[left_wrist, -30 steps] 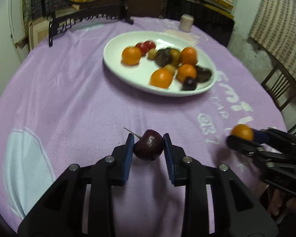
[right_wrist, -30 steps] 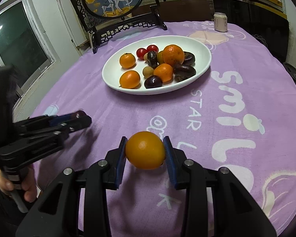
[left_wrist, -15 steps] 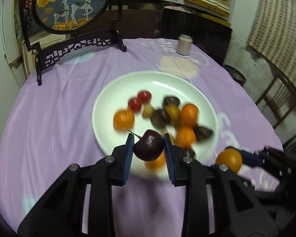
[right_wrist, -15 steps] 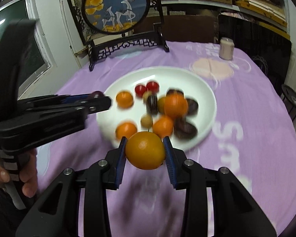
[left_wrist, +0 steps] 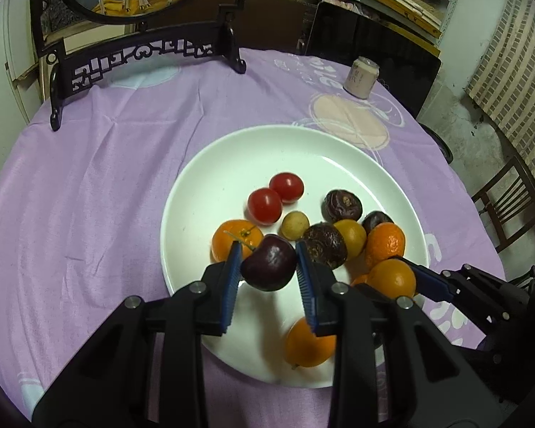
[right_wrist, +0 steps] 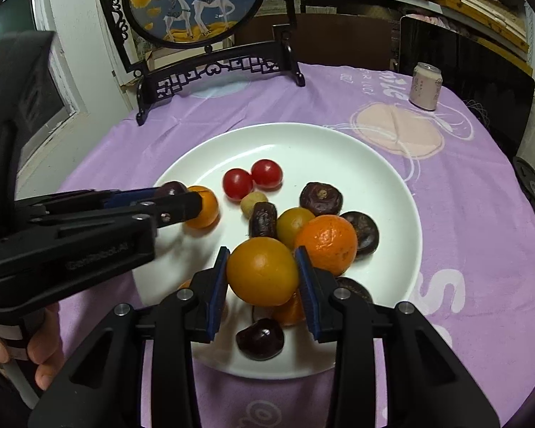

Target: Organize fruits

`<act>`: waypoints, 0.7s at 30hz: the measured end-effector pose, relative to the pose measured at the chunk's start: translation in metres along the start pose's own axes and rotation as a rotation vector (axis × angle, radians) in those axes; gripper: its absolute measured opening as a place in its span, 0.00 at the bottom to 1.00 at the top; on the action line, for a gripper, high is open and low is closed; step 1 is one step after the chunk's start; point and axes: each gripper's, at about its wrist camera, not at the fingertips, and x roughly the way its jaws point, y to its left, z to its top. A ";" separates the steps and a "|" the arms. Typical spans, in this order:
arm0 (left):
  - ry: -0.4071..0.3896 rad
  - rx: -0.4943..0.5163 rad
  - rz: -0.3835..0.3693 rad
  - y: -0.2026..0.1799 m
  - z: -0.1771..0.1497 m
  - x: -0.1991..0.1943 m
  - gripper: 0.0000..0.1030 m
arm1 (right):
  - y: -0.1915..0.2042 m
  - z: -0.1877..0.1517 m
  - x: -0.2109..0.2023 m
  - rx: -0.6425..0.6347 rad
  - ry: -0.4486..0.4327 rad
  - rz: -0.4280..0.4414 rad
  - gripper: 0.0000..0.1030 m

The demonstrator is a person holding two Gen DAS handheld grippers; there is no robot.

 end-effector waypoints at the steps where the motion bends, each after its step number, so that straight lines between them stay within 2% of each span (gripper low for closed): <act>1: -0.010 -0.001 0.006 0.000 0.000 -0.002 0.48 | 0.000 0.000 -0.003 0.005 -0.008 0.006 0.45; 3: -0.037 -0.003 0.017 0.001 -0.001 -0.010 0.52 | 0.000 -0.002 -0.014 0.002 -0.040 -0.035 0.56; 4: -0.046 -0.004 0.017 0.001 -0.002 -0.014 0.55 | 0.001 -0.003 -0.020 -0.004 -0.057 -0.050 0.56; 5: -0.054 -0.006 0.014 0.001 -0.003 -0.018 0.64 | 0.001 -0.004 -0.029 -0.013 -0.075 -0.064 0.56; 7: -0.076 -0.005 0.022 0.000 -0.011 -0.030 0.70 | -0.001 -0.009 -0.046 -0.011 -0.093 -0.071 0.56; 10: -0.116 0.019 0.043 -0.007 -0.031 -0.056 0.89 | -0.004 -0.028 -0.073 -0.008 -0.102 -0.078 0.57; 12: -0.146 0.037 0.056 -0.013 -0.050 -0.074 0.89 | -0.005 -0.046 -0.084 -0.008 -0.078 -0.083 0.61; 15: -0.153 0.047 0.097 -0.018 -0.081 -0.095 0.98 | -0.004 -0.071 -0.093 0.021 -0.055 -0.090 0.95; 17: -0.154 0.051 0.099 -0.020 -0.097 -0.105 0.98 | 0.001 -0.083 -0.098 0.013 -0.069 -0.114 0.95; 21: -0.147 0.070 0.155 -0.029 -0.121 -0.118 0.98 | 0.009 -0.095 -0.101 0.000 -0.050 -0.132 0.95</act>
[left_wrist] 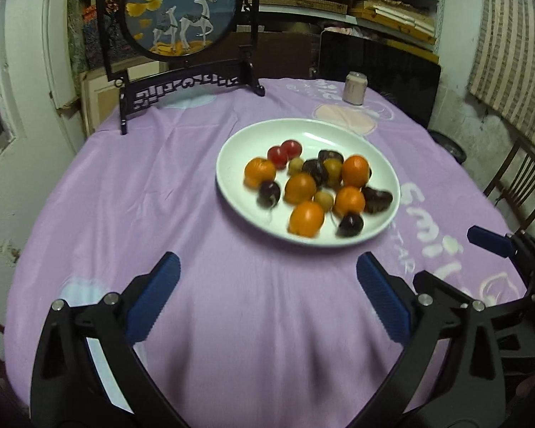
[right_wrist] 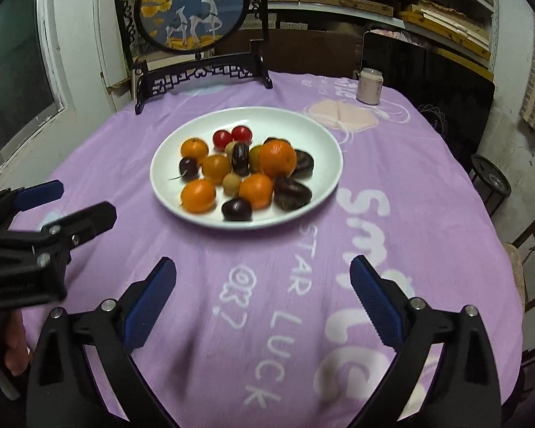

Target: Organize fruits

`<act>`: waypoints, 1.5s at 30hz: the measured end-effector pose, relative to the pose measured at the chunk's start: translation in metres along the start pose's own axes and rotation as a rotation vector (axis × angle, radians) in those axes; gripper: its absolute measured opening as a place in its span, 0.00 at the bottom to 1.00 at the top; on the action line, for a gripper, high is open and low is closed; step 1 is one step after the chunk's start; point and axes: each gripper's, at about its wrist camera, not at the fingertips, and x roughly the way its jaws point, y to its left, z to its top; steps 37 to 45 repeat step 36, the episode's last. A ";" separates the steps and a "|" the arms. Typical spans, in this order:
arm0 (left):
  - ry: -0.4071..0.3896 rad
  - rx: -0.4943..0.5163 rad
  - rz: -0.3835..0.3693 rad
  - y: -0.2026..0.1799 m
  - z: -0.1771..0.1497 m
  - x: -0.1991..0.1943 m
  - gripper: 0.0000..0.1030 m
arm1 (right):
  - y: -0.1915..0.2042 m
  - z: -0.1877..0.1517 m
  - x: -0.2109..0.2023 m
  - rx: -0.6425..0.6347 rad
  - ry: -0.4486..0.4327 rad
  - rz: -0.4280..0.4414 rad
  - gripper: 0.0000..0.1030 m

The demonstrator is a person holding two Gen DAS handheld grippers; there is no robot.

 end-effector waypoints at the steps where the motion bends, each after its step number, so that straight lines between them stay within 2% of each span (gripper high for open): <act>1: 0.003 0.001 -0.004 -0.001 -0.002 -0.002 0.98 | 0.001 -0.001 -0.001 0.004 0.003 0.002 0.95; 15: -0.011 -0.016 -0.002 -0.002 -0.020 -0.022 0.98 | 0.011 -0.019 -0.018 0.000 0.004 0.013 0.95; 26: -0.029 -0.006 0.029 -0.002 -0.020 -0.027 0.98 | 0.013 -0.020 -0.020 0.001 0.006 0.020 0.95; 45: -0.012 -0.023 0.029 0.003 -0.018 -0.023 0.98 | 0.013 -0.020 -0.020 0.007 0.009 0.024 0.95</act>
